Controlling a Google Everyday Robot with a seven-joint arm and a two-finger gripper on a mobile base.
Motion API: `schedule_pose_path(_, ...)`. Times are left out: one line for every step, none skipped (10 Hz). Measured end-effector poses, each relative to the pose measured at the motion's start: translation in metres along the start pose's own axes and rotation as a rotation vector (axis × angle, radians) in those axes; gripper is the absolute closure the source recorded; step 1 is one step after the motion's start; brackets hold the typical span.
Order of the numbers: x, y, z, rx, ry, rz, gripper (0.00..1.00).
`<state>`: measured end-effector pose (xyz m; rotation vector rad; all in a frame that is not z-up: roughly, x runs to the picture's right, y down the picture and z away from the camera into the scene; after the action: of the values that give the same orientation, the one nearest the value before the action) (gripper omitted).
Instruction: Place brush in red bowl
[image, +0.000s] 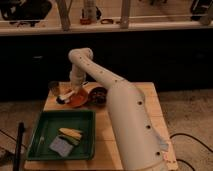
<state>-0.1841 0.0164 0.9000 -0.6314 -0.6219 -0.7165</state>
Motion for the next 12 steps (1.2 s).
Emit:
schedule_pose_path(0.0007,-0.0002,0.0019,-0.004,-0.004,-0.001,0.23)
schedule_pose_path(0.0013,-0.0011,0.0024,-0.004,-0.007,-0.002,0.20)
schedule_pose_path(0.0023,-0.0011,0.0032,-0.007,-0.010,-0.003,0.20)
schedule_pose_path(0.0030,-0.0014,0.0040,-0.009,-0.014,-0.005,0.20)
schedule_pose_path(0.0030,-0.0018,0.0044,-0.010,-0.016,-0.007,0.20)
schedule_pose_path(0.0025,-0.0022,0.0055,-0.013,-0.020,-0.011,0.20)
schedule_pose_path(0.0023,-0.0024,0.0064,-0.015,-0.023,-0.013,0.20)
schedule_pose_path(0.0021,-0.0021,0.0073,-0.017,-0.026,-0.014,0.20)
schedule_pose_path(0.0022,-0.0019,0.0081,-0.019,-0.027,-0.016,0.20)
schedule_pose_path(0.0017,-0.0019,0.0085,-0.020,-0.029,-0.018,0.20)
schedule_pose_path(0.0015,-0.0017,0.0087,-0.020,-0.030,-0.020,0.20)
schedule_pose_path(0.0012,-0.0012,0.0095,-0.022,-0.032,-0.022,0.20)
